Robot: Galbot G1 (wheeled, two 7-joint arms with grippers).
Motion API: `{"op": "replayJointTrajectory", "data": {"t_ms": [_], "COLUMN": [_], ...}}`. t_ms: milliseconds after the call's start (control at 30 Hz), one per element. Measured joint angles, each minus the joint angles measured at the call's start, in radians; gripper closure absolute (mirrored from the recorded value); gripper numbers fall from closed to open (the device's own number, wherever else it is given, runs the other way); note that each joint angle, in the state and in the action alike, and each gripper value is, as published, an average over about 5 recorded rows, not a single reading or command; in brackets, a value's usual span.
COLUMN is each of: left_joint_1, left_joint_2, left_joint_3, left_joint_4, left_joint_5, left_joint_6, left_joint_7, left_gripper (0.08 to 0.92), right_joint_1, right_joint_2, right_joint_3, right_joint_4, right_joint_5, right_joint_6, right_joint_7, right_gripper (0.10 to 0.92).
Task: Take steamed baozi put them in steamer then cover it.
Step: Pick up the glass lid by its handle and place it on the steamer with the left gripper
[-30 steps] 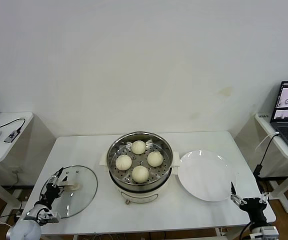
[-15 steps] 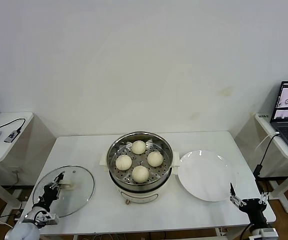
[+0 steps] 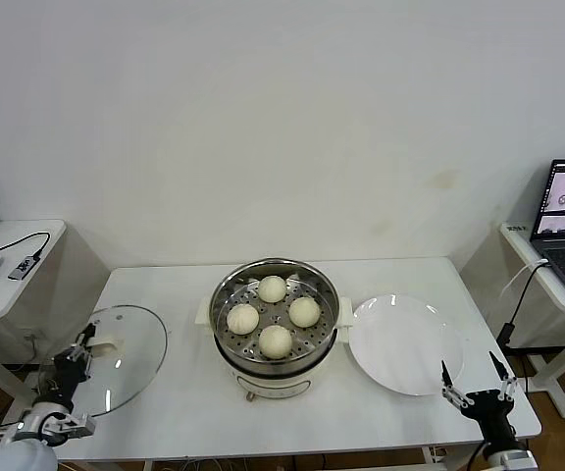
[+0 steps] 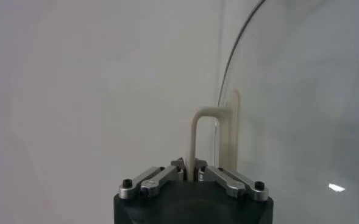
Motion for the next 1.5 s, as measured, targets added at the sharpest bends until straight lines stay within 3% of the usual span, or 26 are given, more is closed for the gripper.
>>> {"op": "replayJointTrajectory", "data": {"t_ms": [433, 833, 1200, 1500], "left_joint_1": [-0.001, -0.187, -0.423, -0.502], "left_joint_2": [0.098, 0.167, 0.088, -0.033], "left_joint_3": [0.012, 0.296, 0.592, 0.706], "left_joint_4": [-0.271, -0.39, -0.373, -0.323], "left_joint_5": [-0.059, -0.055, 0.039, 0.156], "left_joint_6": [0.192, 0.408, 0.565, 0.646], "left_joint_7": [0.125, 0.225, 0.344, 0.412], "left_gripper": [0.845, 0.845, 0.845, 0.845], "right_joint_1": [-0.004, 0.012, 0.043, 0.057], "right_joint_2": [0.008, 0.044, 0.118, 0.165], "right_joint_3": [-0.015, -0.046, -0.062, -0.059], "right_joint_4": [0.001, -0.008, -0.039, -0.065], "right_joint_5": [-0.03, -0.085, -0.183, -0.263], "right_joint_6": [0.002, 0.015, 0.026, 0.052], "right_joint_7": [-0.002, 0.016, 0.045, 0.079], "right_gripper": [0.203, 0.203, 0.203, 0.203]}}
